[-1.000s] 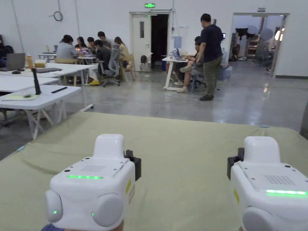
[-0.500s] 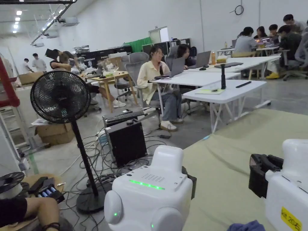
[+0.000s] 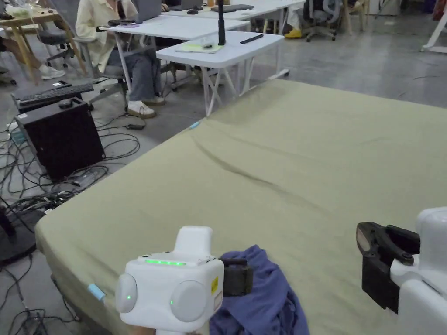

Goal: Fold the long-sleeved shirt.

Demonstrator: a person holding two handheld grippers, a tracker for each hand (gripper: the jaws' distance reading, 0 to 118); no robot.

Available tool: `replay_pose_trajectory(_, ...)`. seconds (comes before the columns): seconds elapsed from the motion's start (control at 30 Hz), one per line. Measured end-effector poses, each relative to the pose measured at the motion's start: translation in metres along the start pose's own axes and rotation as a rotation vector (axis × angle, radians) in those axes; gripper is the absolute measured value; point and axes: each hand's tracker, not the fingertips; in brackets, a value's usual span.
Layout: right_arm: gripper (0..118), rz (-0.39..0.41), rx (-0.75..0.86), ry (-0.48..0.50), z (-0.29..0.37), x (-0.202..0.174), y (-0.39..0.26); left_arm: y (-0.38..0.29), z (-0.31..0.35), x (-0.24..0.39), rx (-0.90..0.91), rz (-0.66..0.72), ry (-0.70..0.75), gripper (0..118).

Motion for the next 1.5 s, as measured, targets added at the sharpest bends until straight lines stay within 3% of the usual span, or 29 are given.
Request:
replay_pose_trajectory(0.23,0,-0.067,-0.057,-0.050,0.006,0.035,-0.019,-0.021,-0.073,0.028,-0.180,-0.017,-0.050,116)
replay_pose_trajectory(0.3,0,-0.073,-0.062,-0.050,0.005,0.035,-0.020,-0.024,-0.092,0.028,-0.250,-0.039,-0.014,97)
replay_pose_trajectory(0.37,0,-0.085,-0.063,-0.039,0.005,0.035,-0.020,-0.030,-0.095,0.027,-0.299,0.007,-0.137,54)
replay_pose_trajectory(0.4,0,-0.088,-0.059,-0.032,0.006,0.034,-0.021,-0.024,-0.089,0.027,-0.298,0.049,-0.164,40)
replay_pose_trajectory(0.47,0,-0.096,-0.042,-0.016,0.010,0.032,-0.021,-0.016,-0.069,0.040,-0.279,-0.049,-0.081,29)
replay_pose_trajectory(0.63,0,-0.153,0.039,0.051,0.035,0.033,-0.016,0.019,-0.011,0.053,-0.223,0.041,-0.198,25)
replay_pose_trajectory(0.73,0,-0.181,0.104,0.064,0.063,0.044,-0.013,0.046,0.038,0.086,-0.109,-0.038,-0.190,25)
replay_pose_trajectory(0.9,0,-0.202,0.186,0.018,0.119,0.080,-0.009,0.081,0.102,0.157,0.002,-0.091,-0.315,25)
replay_pose_trajectory(1.0,0,-0.218,0.213,-0.061,0.159,0.111,-0.010,0.089,0.122,0.215,0.041,-0.155,-0.387,25)
replay_pose_trajectory(1.17,0,-0.156,0.212,-0.306,0.223,0.163,-0.019,0.079,0.122,0.315,0.010,-0.221,-0.536,25)
replay_pose_trajectory(1.27,0,-0.175,0.197,-0.420,0.256,0.191,-0.033,0.059,0.108,0.375,-0.023,-0.269,-0.610,25)
replay_pose_trajectory(1.37,0,-0.281,0.128,-0.456,0.279,0.221,-0.049,0.024,0.074,0.430,-0.111,-0.314,-0.626,25)
replay_pose_trajectory(1.43,0,-0.384,0.065,-0.428,0.284,0.238,-0.065,-0.005,0.043,0.461,-0.183,-0.341,-0.607,25)
replay_pose_trajectory(1.5,0,-0.512,-0.108,-0.409,0.281,0.258,-0.080,-0.040,0.010,0.486,-0.273,-0.385,-0.564,25)
